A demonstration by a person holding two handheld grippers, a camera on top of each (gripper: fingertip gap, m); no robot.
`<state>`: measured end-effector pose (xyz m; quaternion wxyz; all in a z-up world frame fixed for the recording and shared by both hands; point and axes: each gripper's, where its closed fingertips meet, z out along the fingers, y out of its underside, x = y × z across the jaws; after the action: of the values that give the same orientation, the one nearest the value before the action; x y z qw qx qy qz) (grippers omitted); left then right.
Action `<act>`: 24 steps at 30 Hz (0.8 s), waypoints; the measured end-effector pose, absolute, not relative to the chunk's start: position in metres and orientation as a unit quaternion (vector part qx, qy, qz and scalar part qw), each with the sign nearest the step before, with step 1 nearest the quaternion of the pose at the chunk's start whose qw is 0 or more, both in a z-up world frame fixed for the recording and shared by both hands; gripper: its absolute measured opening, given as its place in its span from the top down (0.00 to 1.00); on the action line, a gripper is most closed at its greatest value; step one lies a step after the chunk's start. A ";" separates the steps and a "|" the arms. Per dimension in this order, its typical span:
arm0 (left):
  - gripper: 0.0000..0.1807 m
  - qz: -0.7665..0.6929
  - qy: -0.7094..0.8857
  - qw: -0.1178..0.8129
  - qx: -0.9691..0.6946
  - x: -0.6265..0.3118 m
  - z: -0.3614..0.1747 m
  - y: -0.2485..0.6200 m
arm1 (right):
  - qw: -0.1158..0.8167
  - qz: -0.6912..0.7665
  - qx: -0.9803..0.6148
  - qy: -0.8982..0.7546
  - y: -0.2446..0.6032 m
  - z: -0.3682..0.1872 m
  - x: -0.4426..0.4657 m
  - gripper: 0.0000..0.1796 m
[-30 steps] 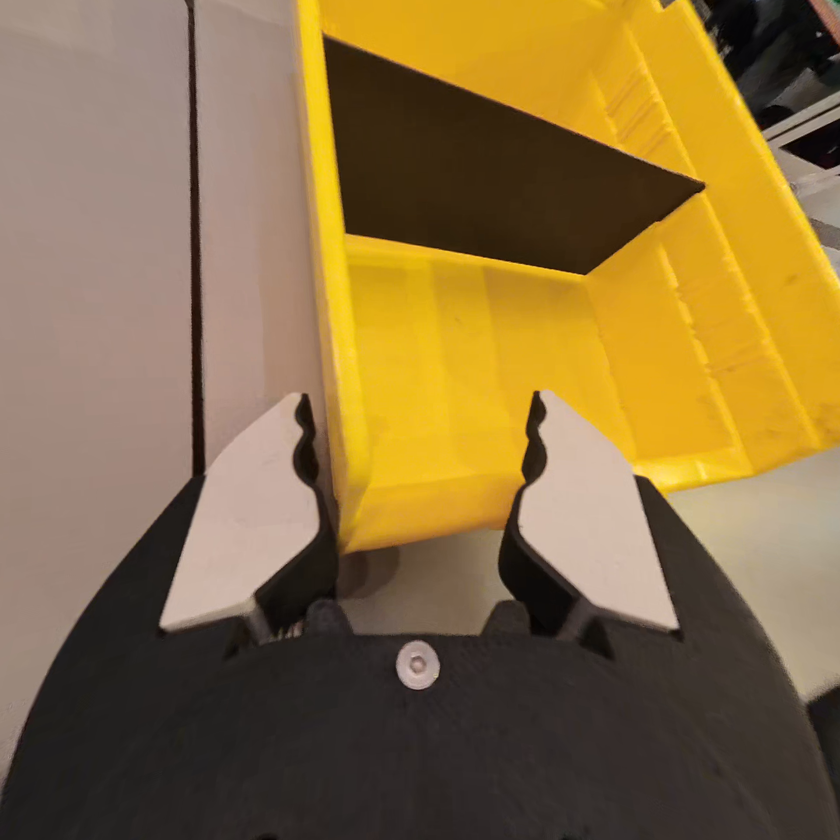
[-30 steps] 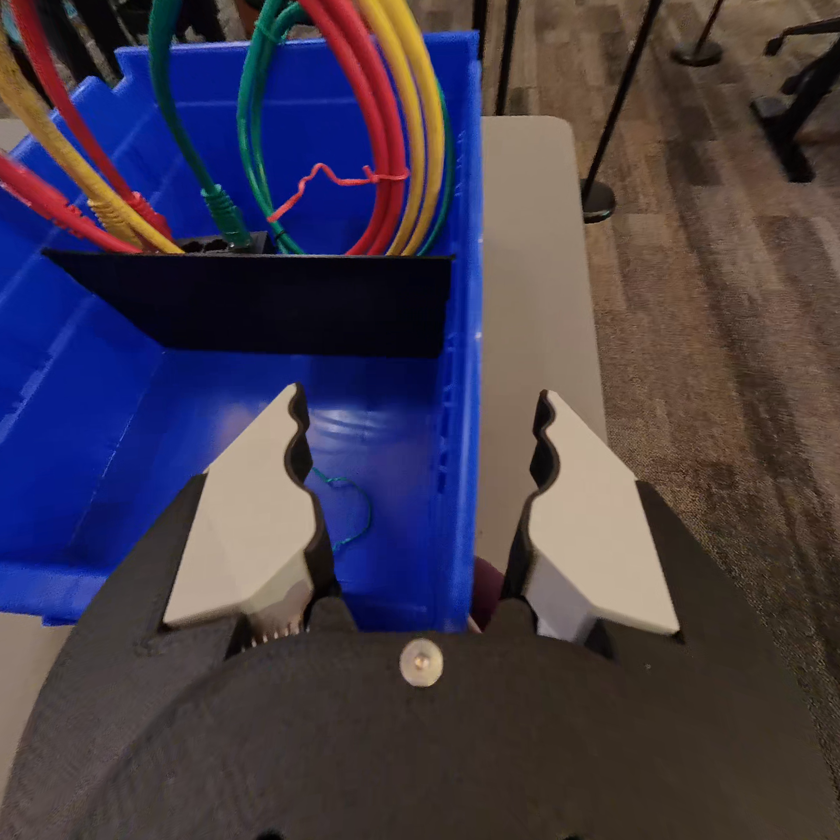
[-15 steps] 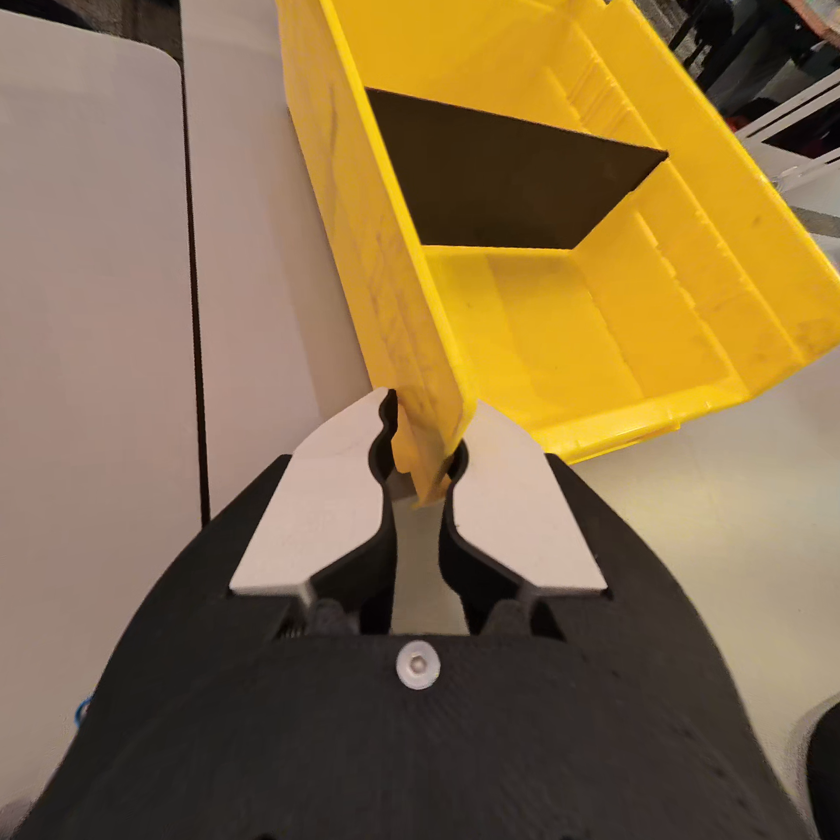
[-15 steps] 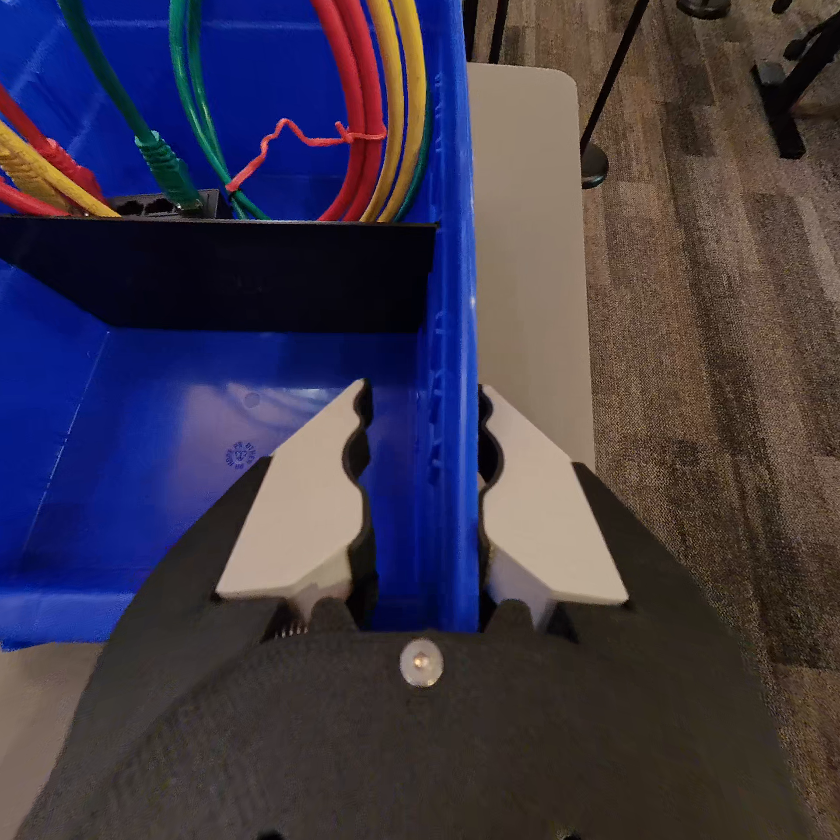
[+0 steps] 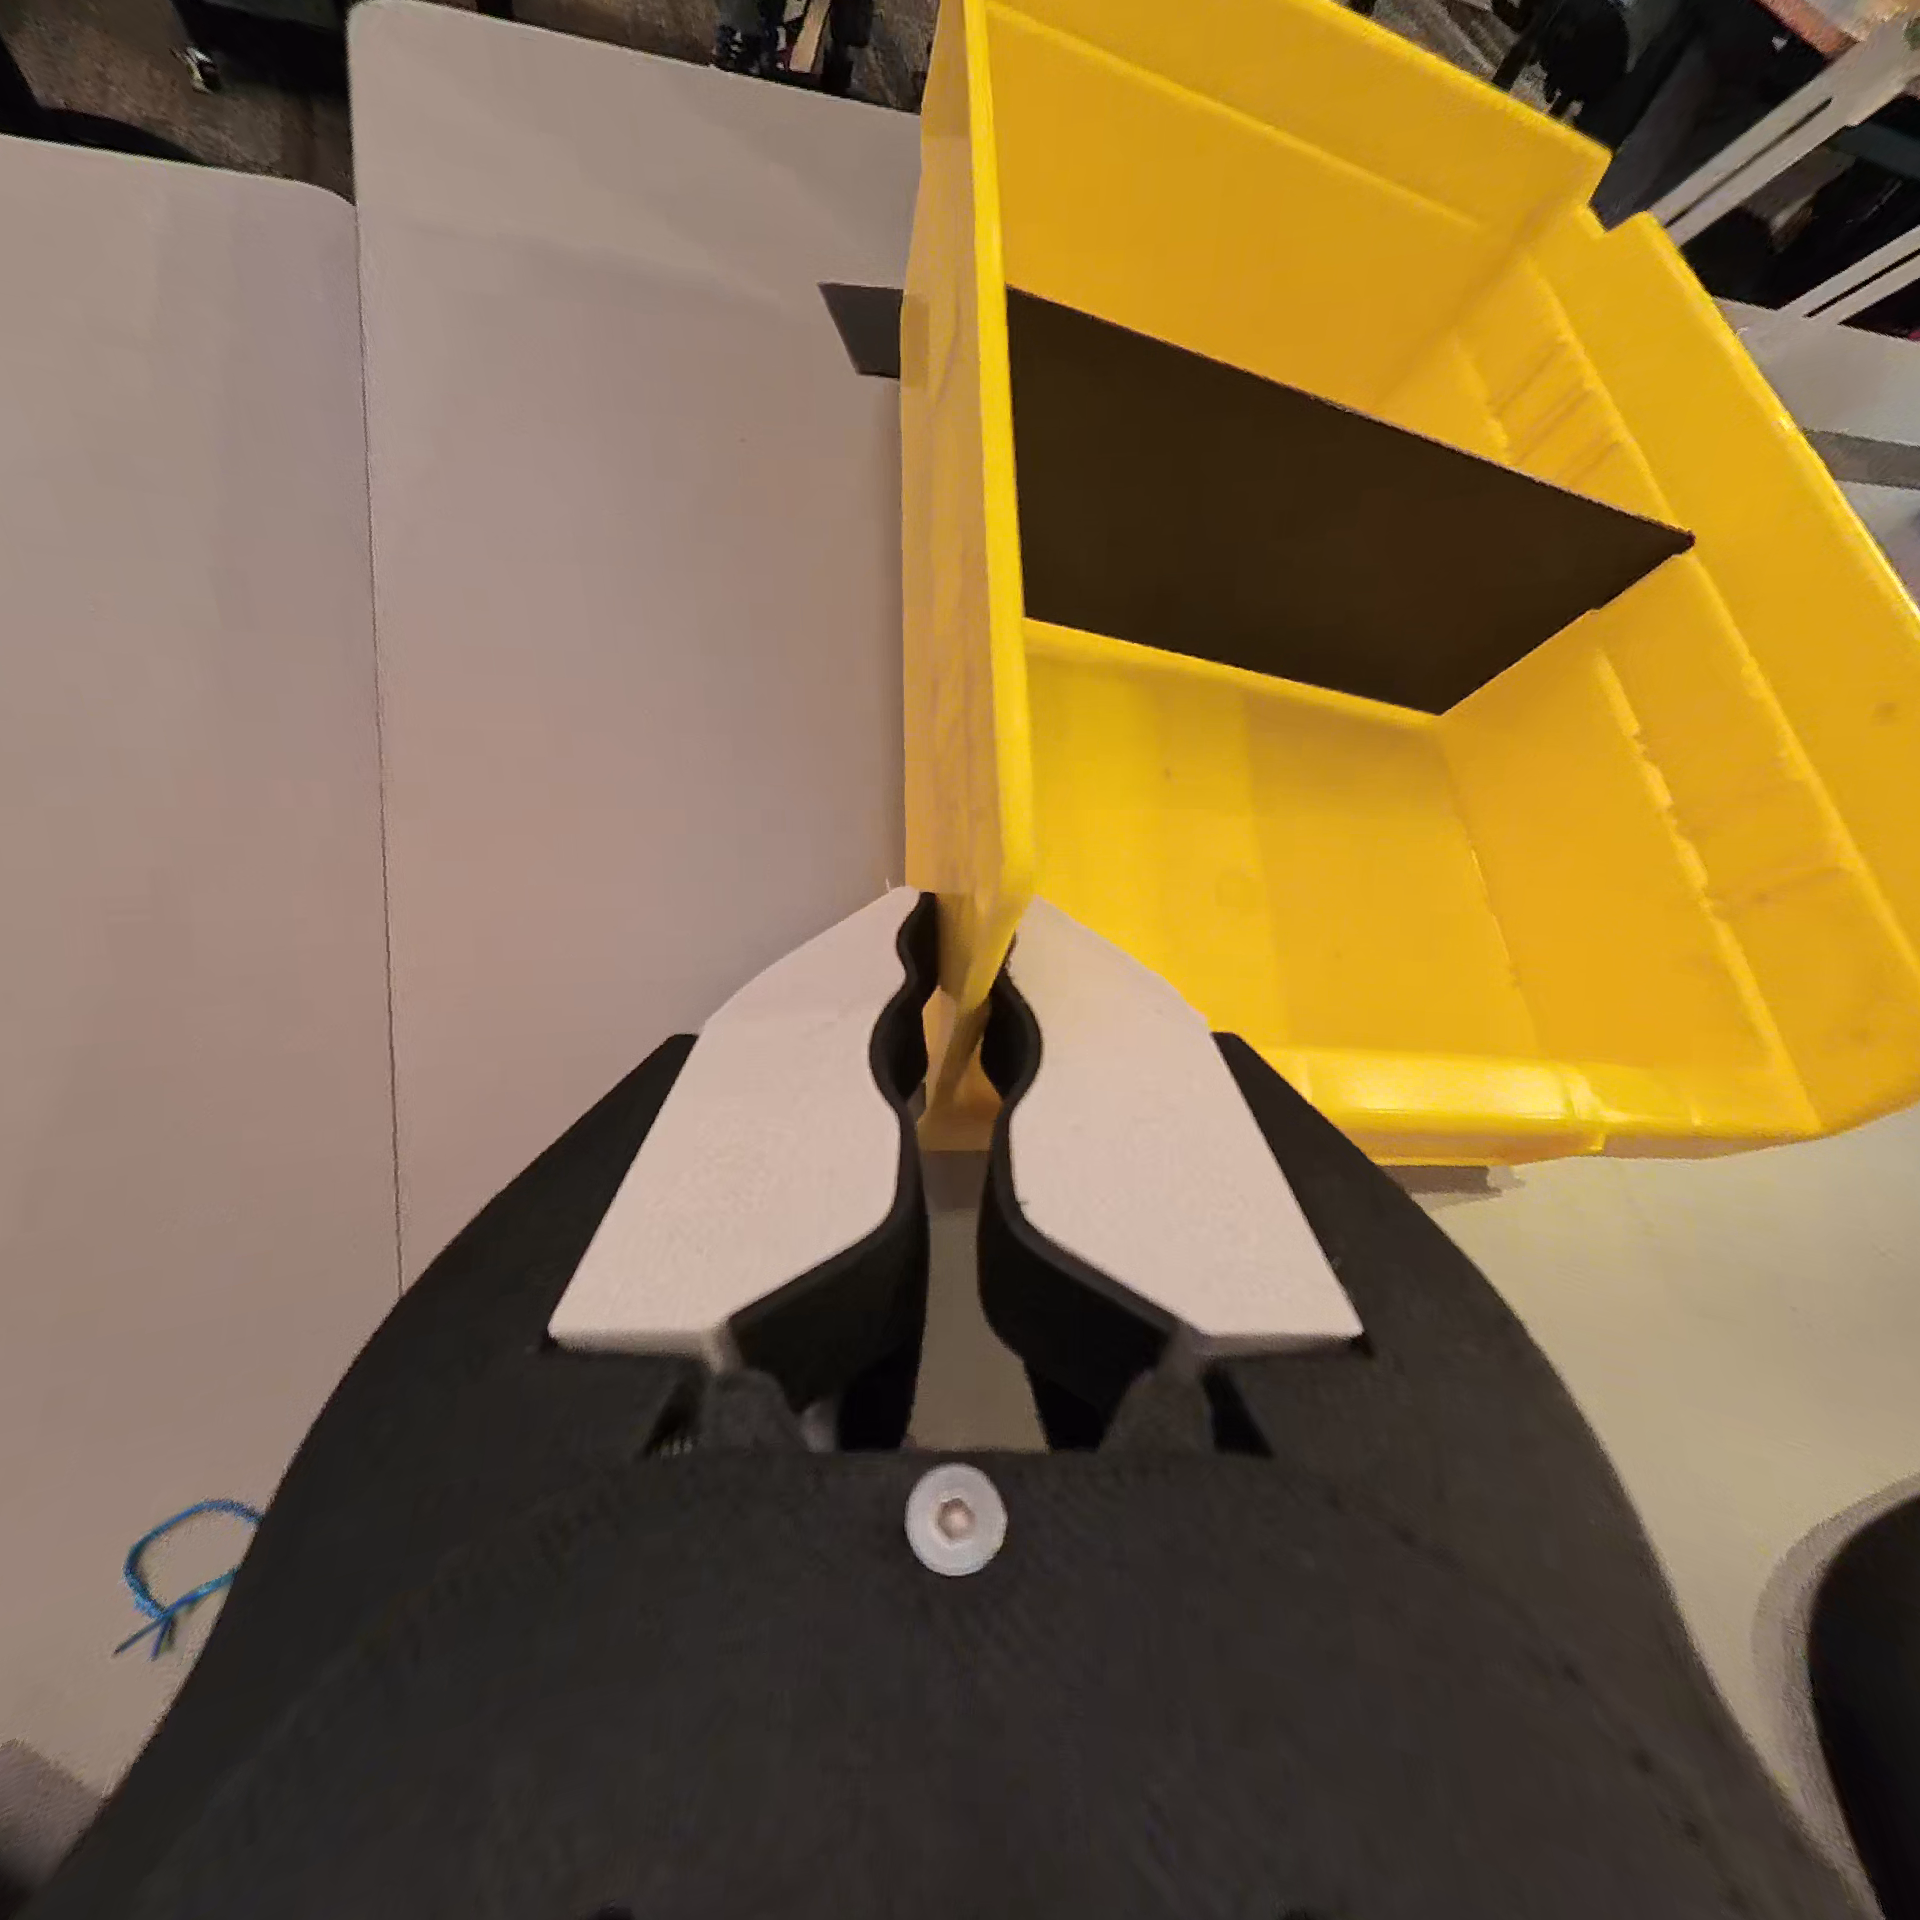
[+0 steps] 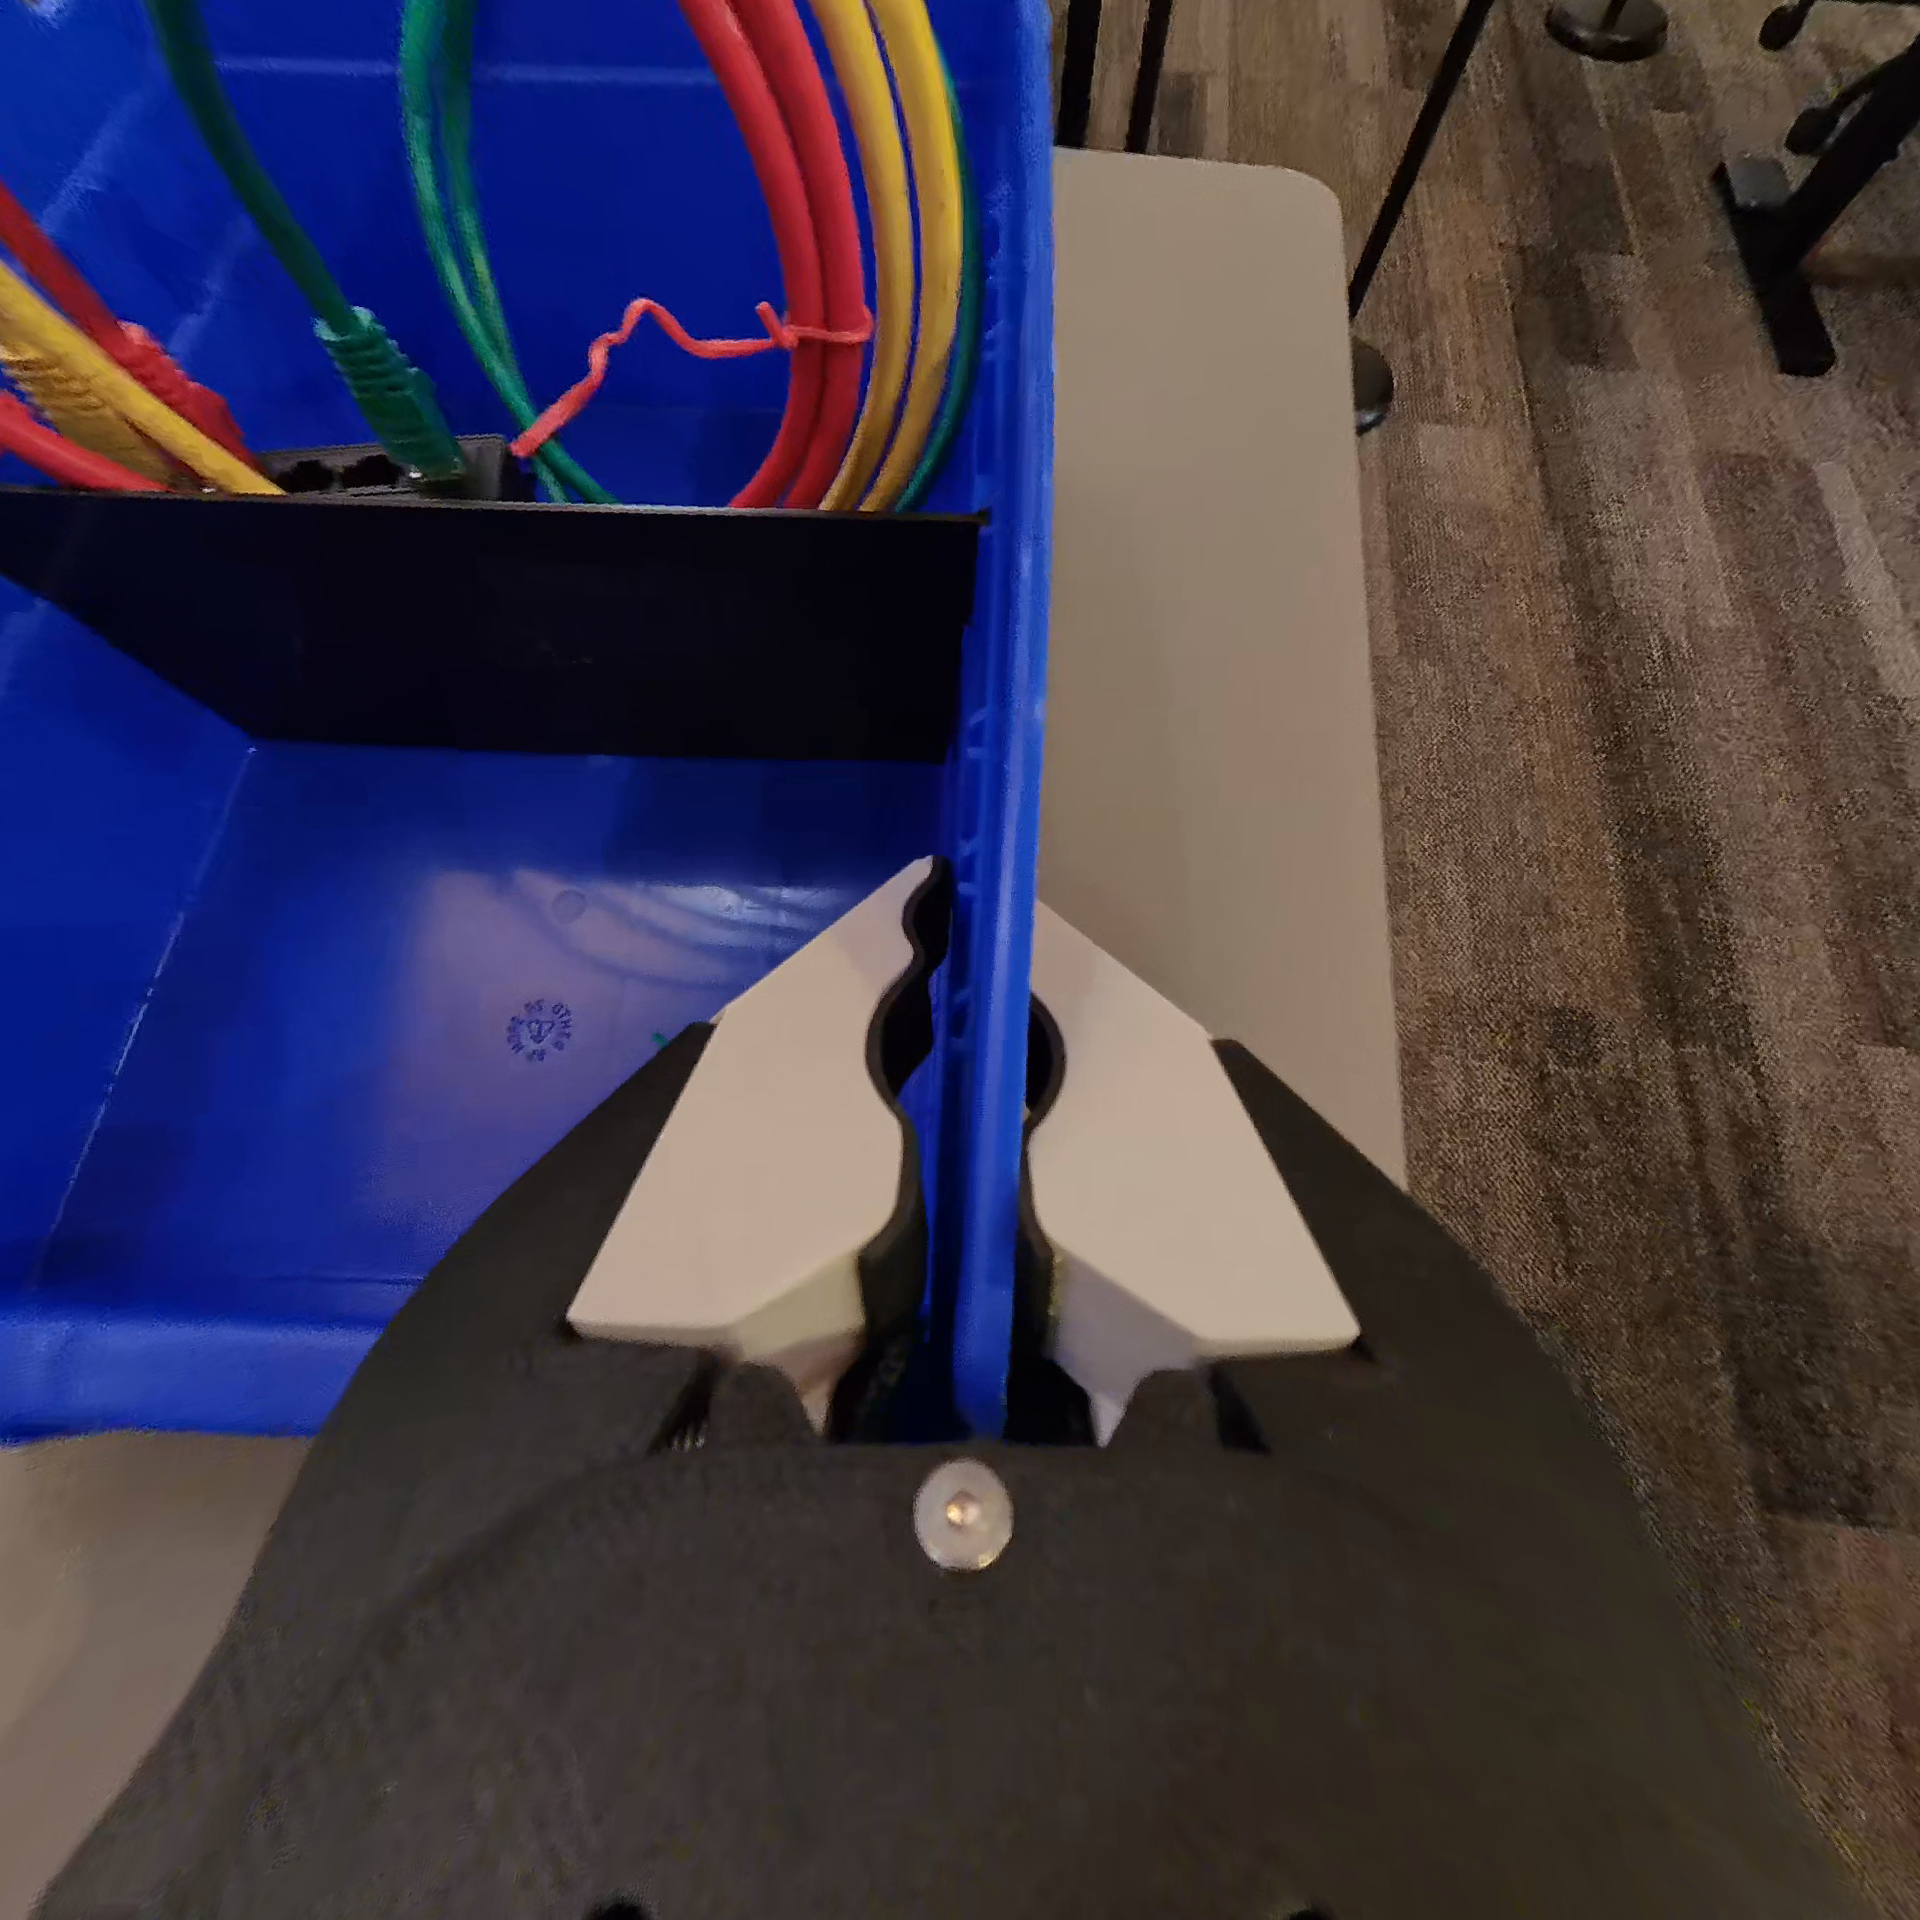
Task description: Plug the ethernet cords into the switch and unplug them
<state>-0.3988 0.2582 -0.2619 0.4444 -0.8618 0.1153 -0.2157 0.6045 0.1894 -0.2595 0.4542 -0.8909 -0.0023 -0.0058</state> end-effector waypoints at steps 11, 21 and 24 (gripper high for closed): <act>0.98 -0.182 0.124 0.471 -0.854 -0.394 -0.258 0.226 | 0.462 -0.027 -0.886 -0.004 0.165 -0.260 0.572 0.99; 0.98 -0.151 0.155 0.514 -0.830 -0.391 -0.247 0.205 | 0.460 -0.006 -0.887 -0.025 0.143 -0.260 0.511 0.98; 0.98 -0.154 0.153 0.518 -0.827 -0.390 -0.246 0.201 | 0.460 0.004 -0.887 -0.039 0.137 -0.261 0.483 0.98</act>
<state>-0.3901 0.2006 -0.2457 0.5184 -0.8272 0.1529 -0.1536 0.4831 0.1367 -0.2607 0.4597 -0.8872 -0.0385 0.0040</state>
